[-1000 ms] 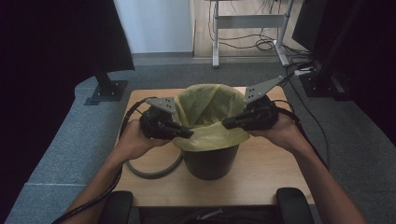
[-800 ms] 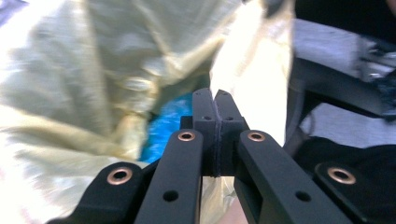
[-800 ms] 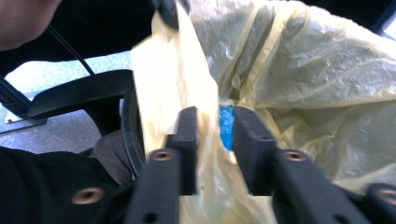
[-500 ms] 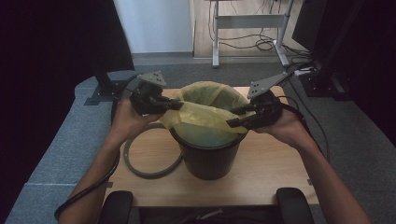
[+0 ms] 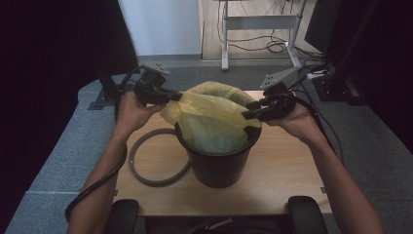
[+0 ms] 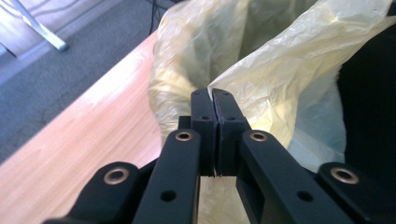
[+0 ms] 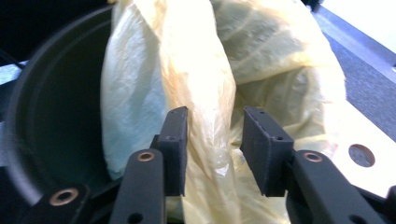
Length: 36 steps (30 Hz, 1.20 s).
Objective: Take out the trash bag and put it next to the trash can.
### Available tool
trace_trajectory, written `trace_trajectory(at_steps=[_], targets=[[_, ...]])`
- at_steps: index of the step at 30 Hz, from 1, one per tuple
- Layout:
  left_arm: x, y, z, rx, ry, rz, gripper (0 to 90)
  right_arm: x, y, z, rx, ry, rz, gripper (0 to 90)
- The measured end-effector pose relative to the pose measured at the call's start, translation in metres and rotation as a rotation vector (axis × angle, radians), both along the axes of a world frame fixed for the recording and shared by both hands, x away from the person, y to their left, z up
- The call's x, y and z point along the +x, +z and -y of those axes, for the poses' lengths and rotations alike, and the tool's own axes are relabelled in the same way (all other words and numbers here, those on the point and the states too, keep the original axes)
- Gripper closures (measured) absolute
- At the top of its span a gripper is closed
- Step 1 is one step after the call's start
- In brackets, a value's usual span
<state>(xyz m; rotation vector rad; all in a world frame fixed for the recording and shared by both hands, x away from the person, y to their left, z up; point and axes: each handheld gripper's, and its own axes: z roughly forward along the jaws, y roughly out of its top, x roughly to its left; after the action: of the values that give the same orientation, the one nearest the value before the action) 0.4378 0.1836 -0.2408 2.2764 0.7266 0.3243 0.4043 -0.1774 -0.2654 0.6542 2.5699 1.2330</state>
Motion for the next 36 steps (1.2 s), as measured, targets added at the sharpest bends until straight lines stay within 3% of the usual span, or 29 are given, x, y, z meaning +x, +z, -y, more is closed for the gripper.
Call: trace_trajectory(at_steps=[4,6,9,11,14,16,19,23,27,31,34,36], targets=[[0.011,-0.014,-0.004,-0.025,0.008,-0.052,82.5,0.009,-0.009,0.003,-0.020,-0.052,0.015,50.3],[0.015,-0.020,-0.005,-0.015,0.013,-0.076,74.0,0.013,-0.013,0.006,-0.024,-0.096,0.043,40.9],[0.020,-0.026,-0.003,-0.008,0.042,-0.082,59.0,0.021,-0.017,0.009,-0.023,-0.156,0.090,22.2],[0.023,-0.030,-0.002,0.006,0.048,-0.092,51.4,0.028,-0.022,0.009,-0.029,-0.175,0.074,14.4],[0.028,-0.037,0.002,0.011,0.045,-0.119,48.2,0.037,-0.029,0.006,-0.049,-0.186,0.034,14.7],[0.031,-0.039,0.004,0.004,0.037,-0.137,49.3,0.042,-0.032,0.004,-0.061,-0.202,0.025,18.7],[0.032,-0.039,0.007,-0.009,0.014,-0.152,61.0,0.048,-0.035,0.001,-0.083,-0.195,0.003,37.7],[0.027,-0.033,0.013,0.024,0.014,-0.106,73.4,0.051,-0.036,0.001,-0.092,-0.185,-0.014,60.0],[0.019,-0.020,0.013,0.006,0.034,-0.019,84.9,0.048,-0.029,-0.002,-0.106,-0.193,0.024,69.8],[0.013,-0.011,0.014,0.001,0.021,0.002,88.6,0.042,-0.016,-0.001,-0.089,-0.188,0.088,86.4],[0.009,-0.006,0.014,-0.028,0.003,0.014,88.9,0.039,-0.008,-0.001,-0.085,-0.172,0.113,87.5],[0.008,-0.003,0.015,-0.047,-0.009,0.020,88.9,0.038,-0.004,-0.001,-0.055,-0.157,0.114,87.5]])
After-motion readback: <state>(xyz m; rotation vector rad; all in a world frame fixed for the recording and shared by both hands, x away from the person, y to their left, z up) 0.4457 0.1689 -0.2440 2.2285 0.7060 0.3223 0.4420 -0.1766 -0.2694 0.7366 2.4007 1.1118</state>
